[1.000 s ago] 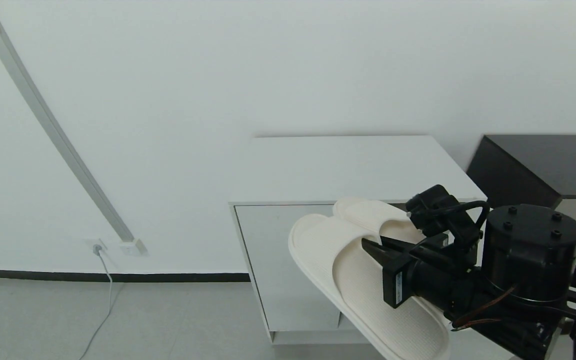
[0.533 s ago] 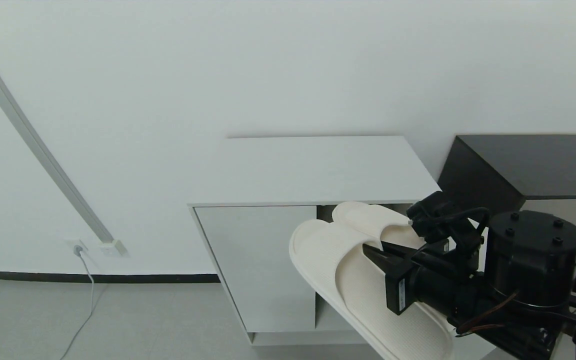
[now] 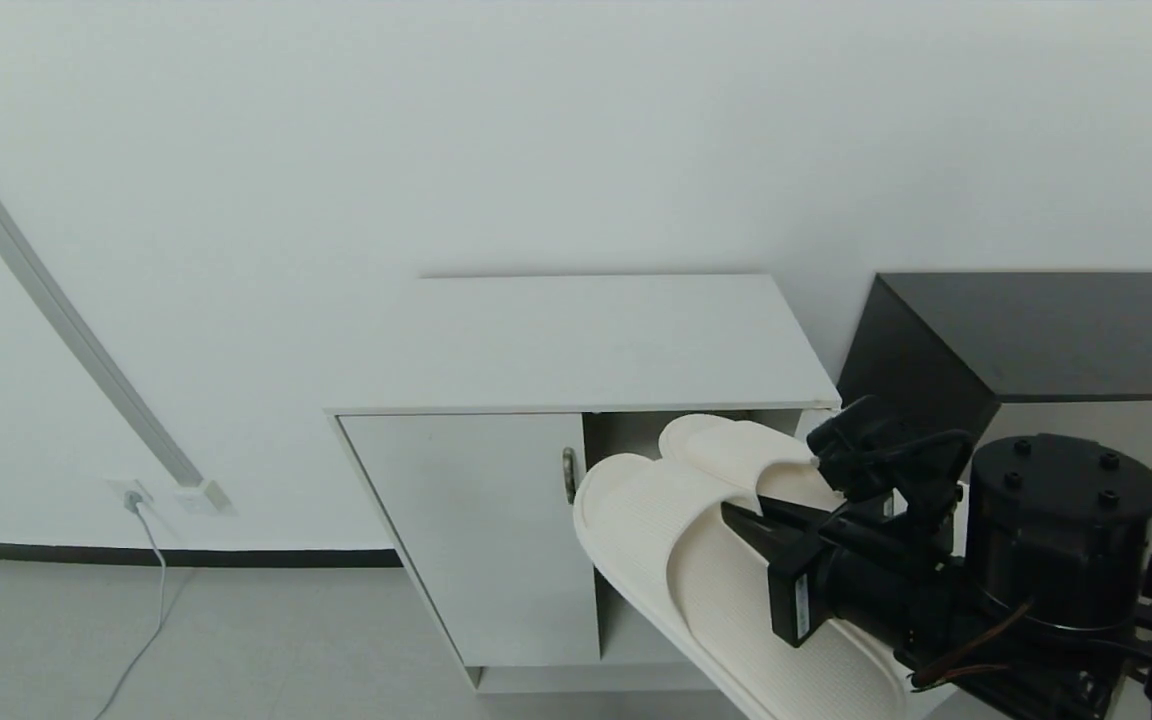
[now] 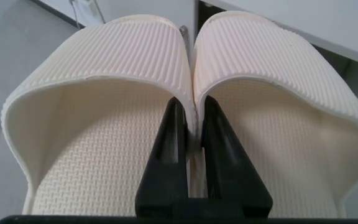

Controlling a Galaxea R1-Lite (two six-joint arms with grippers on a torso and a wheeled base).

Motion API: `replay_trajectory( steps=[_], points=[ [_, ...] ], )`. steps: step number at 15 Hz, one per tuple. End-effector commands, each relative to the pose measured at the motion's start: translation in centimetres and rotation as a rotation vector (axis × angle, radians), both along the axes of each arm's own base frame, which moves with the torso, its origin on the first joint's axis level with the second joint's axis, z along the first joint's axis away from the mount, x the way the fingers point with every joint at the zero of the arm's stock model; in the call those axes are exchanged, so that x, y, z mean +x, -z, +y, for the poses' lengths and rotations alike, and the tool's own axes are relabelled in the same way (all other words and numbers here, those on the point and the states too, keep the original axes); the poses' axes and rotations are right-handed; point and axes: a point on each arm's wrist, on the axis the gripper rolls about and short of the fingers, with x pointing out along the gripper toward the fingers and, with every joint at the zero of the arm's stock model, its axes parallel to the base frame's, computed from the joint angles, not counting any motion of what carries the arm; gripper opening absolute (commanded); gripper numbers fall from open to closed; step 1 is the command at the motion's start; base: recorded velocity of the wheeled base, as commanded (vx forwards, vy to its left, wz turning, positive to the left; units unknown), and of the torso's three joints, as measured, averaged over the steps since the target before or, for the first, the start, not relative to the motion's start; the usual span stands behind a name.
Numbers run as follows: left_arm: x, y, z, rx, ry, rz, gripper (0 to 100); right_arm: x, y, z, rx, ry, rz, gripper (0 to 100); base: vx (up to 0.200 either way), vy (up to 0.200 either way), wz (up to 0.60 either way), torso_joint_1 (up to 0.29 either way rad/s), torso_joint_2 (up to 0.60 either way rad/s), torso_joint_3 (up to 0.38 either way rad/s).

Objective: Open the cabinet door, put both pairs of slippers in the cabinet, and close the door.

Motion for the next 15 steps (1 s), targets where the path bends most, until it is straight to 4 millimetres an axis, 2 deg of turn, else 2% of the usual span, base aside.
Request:
replay_trajectory(
  steps=[1,8,15],
  points=[
    [0.01,0.00,0.00,0.000,0.002,0.000,0,0.12,0.27,0.09,-0.009,0.002,0.006,0,0.000,0.000,0.00,0.000,0.00,0.000],
    [0.01,0.00,0.00,0.000,0.000,0.000,0,-0.06,0.46,-0.05,0.006,0.000,-0.007,0,0.000,0.000,0.00,-0.005,0.01,0.008],
    [0.01,0.00,0.00,0.000,-0.001,0.000,0,-0.07,0.65,-0.06,0.006,0.000,-0.007,0,0.000,0.000,0.00,-0.189,0.44,0.247]
  ],
)
